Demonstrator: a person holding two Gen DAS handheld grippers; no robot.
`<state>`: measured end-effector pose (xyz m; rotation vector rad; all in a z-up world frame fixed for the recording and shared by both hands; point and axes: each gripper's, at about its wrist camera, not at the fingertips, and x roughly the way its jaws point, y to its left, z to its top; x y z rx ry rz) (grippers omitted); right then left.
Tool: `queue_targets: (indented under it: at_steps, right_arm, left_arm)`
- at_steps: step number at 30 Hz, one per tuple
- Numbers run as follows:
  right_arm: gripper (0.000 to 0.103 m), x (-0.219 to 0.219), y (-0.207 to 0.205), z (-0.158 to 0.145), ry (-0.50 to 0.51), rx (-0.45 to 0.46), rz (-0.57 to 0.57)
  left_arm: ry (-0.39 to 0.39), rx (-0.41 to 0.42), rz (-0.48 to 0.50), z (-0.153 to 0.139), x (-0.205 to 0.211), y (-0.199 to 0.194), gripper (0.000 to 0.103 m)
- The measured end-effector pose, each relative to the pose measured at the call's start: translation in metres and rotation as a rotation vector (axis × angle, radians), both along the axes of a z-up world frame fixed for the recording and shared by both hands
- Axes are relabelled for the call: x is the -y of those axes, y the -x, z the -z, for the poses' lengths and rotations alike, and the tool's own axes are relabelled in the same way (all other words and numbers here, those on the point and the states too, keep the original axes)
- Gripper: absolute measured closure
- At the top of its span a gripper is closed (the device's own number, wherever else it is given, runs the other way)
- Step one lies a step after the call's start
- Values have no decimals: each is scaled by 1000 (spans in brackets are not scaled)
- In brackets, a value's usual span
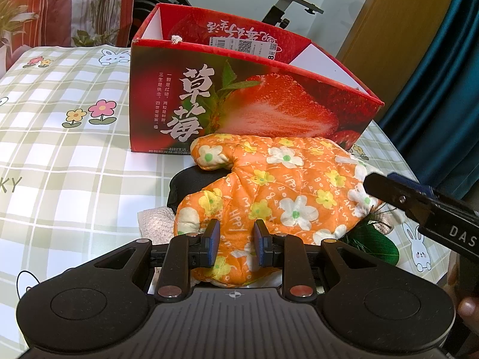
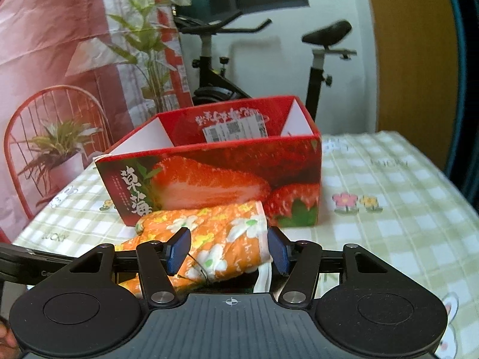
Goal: Organize soft objects
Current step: 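Close the right gripper on the orange cloth edge while the left gripper holds it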
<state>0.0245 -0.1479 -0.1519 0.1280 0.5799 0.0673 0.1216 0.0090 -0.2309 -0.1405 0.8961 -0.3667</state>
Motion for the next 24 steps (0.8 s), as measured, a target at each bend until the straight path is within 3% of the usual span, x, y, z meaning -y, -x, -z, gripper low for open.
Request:
queue_targets:
  at_steps: [12, 24]
  right_arm:
    - [49, 7, -4, 7, -37, -58, 40]
    - [44, 26, -58, 33, -199, -172, 17]
  left_arm:
    - [3, 1, -3, 0, -1, 0, 77]
    - [6, 4, -7, 0, 0, 1, 77]
